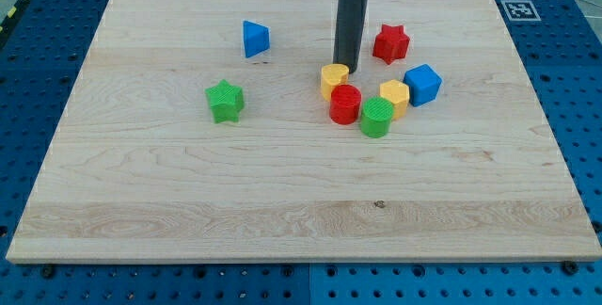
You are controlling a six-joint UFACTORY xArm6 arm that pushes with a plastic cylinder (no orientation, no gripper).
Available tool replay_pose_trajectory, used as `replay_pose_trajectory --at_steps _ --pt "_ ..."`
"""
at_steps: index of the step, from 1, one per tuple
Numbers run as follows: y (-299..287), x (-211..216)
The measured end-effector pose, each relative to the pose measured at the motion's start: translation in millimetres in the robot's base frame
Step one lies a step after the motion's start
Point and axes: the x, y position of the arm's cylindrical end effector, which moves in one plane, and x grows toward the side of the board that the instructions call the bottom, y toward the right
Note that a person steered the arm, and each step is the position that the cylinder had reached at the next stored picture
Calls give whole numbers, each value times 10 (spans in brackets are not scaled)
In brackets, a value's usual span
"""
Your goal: Move the yellow heart to the top left of the board
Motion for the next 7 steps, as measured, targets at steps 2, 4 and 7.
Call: replay_pose_trajectory --at_steps 2,4,7 --pt "-334 0" --pt "-309 -235" --pt "373 -10"
